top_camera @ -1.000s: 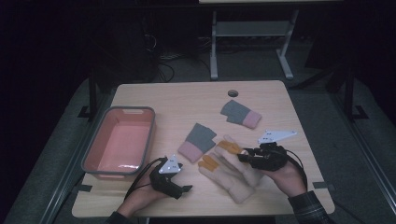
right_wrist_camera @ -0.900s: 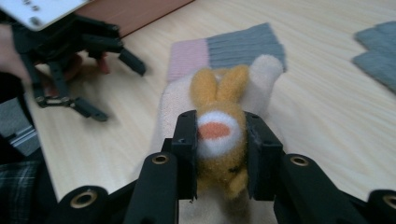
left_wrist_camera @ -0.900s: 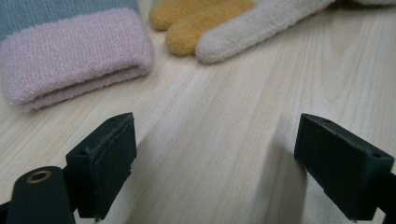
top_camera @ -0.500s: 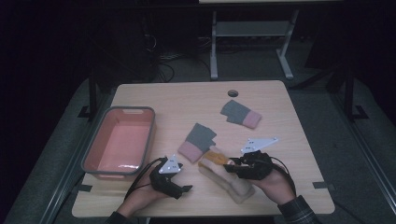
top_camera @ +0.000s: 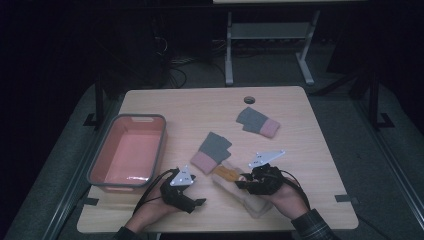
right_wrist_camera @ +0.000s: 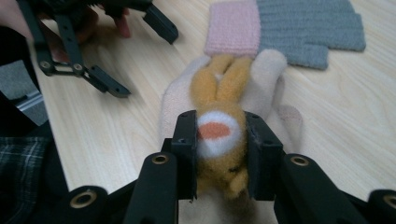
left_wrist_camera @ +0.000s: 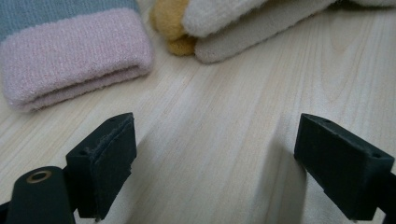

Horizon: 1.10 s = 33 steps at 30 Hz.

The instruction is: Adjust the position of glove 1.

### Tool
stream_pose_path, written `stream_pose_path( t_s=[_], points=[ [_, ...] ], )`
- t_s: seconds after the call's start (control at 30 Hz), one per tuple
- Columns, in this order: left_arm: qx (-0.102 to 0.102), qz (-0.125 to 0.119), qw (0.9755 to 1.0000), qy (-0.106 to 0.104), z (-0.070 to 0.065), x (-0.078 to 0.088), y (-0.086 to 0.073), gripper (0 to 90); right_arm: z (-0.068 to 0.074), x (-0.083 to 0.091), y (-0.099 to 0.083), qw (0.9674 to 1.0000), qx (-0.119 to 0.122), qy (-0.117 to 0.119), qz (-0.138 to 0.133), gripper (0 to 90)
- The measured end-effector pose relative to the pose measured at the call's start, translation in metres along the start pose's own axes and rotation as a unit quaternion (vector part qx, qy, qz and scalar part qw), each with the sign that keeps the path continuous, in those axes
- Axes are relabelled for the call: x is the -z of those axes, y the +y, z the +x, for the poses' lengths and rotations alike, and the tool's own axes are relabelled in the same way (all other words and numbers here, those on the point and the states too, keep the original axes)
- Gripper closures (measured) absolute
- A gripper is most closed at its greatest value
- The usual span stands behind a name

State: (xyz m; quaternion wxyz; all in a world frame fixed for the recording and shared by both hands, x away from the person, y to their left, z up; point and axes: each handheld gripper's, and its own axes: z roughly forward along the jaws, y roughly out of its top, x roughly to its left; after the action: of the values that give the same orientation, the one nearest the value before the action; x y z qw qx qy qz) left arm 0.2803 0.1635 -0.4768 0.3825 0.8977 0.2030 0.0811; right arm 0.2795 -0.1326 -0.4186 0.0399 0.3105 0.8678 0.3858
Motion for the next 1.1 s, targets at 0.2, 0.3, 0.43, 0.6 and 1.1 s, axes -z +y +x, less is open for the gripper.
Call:
stream_pose_path(
  t_s=[0.2,0.3,0.43,0.6,1.1],
  points=[
    [0.004,-0.002,1.0000,-0.001,0.000,0.000,0.000,12.2,-0.002,-0.007,-0.004,0.9996,-0.007,-0.005,0.025,68.8],
    [0.004,-0.002,1.0000,-0.001,-0.001,0.000,0.000,12.3,-0.002,-0.010,-0.006,0.9994,-0.008,-0.007,0.032,68.7],
    [0.003,-0.001,1.0000,-0.001,0.000,0.000,0.000,12.3,-0.003,-0.013,-0.007,0.9993,-0.008,-0.010,0.035,68.1],
    [0.004,-0.001,1.0000,-0.001,-0.001,0.000,0.000,12.2,-0.006,-0.012,-0.008,0.9995,-0.010,-0.003,0.031,59.0],
    [0.018,0.017,0.9996,0.010,0.000,0.001,0.005,14.9,-0.039,0.031,-0.031,0.9993,-0.014,-0.032,-0.016,83.3]
  ],
)
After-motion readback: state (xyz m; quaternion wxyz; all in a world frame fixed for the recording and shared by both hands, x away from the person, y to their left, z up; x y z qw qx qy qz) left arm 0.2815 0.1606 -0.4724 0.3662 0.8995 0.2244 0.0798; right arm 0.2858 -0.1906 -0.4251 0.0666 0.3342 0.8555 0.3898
